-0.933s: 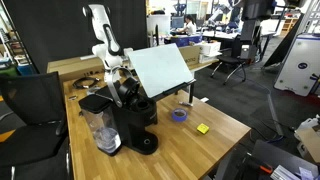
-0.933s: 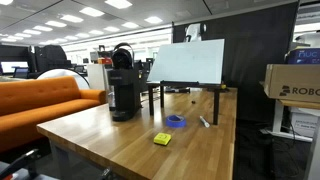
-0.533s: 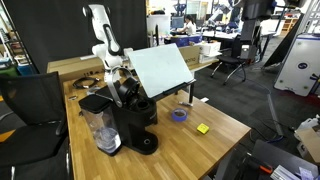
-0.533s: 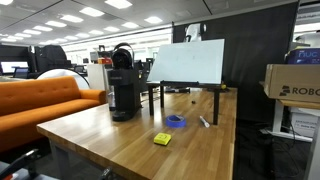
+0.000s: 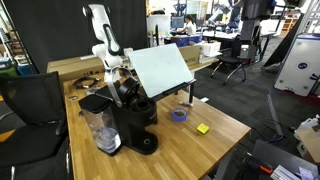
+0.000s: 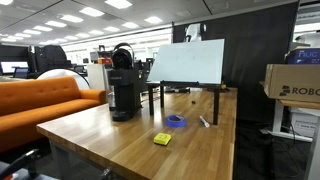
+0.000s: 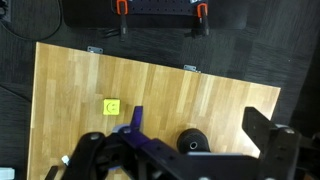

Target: Close the top of the coffee maker

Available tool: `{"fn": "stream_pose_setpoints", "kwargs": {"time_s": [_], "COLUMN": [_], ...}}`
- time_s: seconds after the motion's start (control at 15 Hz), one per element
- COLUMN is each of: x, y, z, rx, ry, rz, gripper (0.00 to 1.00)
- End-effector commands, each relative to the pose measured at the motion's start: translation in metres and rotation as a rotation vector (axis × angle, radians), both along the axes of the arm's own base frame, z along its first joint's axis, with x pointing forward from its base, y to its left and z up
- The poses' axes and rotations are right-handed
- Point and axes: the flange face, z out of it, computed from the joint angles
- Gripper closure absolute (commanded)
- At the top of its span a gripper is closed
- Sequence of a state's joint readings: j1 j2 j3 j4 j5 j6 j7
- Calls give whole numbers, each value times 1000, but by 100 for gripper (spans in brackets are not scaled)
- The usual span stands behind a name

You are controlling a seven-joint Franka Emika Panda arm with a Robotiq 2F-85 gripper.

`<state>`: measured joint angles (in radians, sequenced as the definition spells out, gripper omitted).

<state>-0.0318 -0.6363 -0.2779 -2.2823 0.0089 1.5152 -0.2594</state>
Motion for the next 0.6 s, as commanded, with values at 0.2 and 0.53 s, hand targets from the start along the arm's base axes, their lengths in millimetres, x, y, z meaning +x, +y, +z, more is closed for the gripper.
{"fn": "stream_pose_setpoints", "kwargs": {"time_s": [0.2,0.53], "x": [34,83], "y": [0,8], "z": [-1,-22], "rx": [-16,-35], "ry": [-130,-196], "rz": [-147,-311], "gripper": [0,0]}}
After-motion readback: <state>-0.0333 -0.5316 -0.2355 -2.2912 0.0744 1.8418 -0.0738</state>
